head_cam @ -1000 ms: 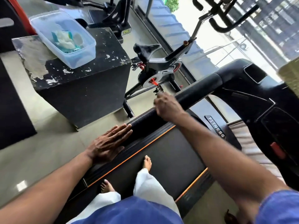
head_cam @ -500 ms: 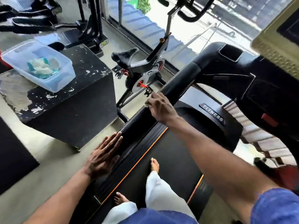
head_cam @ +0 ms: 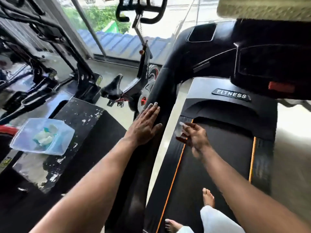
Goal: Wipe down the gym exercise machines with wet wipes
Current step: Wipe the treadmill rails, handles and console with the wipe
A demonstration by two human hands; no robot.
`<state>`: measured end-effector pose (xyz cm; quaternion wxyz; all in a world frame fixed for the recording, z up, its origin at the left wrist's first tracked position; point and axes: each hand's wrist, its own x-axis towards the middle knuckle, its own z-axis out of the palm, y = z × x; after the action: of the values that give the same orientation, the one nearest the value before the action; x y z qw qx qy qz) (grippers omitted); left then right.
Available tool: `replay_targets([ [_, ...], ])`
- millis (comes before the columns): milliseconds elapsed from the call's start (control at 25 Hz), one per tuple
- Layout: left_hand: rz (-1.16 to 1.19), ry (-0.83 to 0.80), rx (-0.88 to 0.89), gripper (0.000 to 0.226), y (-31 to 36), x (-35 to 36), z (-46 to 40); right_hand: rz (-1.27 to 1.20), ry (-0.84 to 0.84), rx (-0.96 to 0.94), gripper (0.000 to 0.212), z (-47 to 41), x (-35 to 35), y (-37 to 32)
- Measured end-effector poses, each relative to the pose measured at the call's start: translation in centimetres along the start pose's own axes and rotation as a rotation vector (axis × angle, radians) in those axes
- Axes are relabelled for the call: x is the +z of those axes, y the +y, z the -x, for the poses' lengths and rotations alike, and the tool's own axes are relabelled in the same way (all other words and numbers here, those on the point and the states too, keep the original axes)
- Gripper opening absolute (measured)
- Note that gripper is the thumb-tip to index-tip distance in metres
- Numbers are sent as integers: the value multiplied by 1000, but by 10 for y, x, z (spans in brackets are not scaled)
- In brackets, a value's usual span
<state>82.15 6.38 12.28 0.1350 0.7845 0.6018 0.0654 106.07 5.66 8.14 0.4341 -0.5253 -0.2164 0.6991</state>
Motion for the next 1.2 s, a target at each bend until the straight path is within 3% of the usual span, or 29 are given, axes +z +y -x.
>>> replay_targets([
  [160,-18,-28,-28,73,0,-14,-92,-111,-3,-9,25,-40,-6,-13],
  [400,2,85,54,72,-10,-9,-100,-148,82,-6,25,-128,29,-6],
  [600,-25,83,68,71,-7,-10,-102,40,316,2,36,-181,78,-1],
  [680,-18,85,72,71,-8,-11,-102,117,345,-3,30,-191,75,15],
  [800,-6,76,65,71,-6,-11,-103,146,311,38,14,-191,65,23],
  [880,-10,68,64,71,-6,-11,-101,213,292,-16,22,-180,74,7],
  [1040,-32,68,75,70,-9,-11,-103,226,100,-374,47,-119,115,-33],
  [1120,-33,68,74,70,-8,-10,-102,251,-7,-448,58,-98,107,-19],
  [1200,-35,63,62,70,-7,-11,-103,296,15,-450,54,-102,84,0],
])
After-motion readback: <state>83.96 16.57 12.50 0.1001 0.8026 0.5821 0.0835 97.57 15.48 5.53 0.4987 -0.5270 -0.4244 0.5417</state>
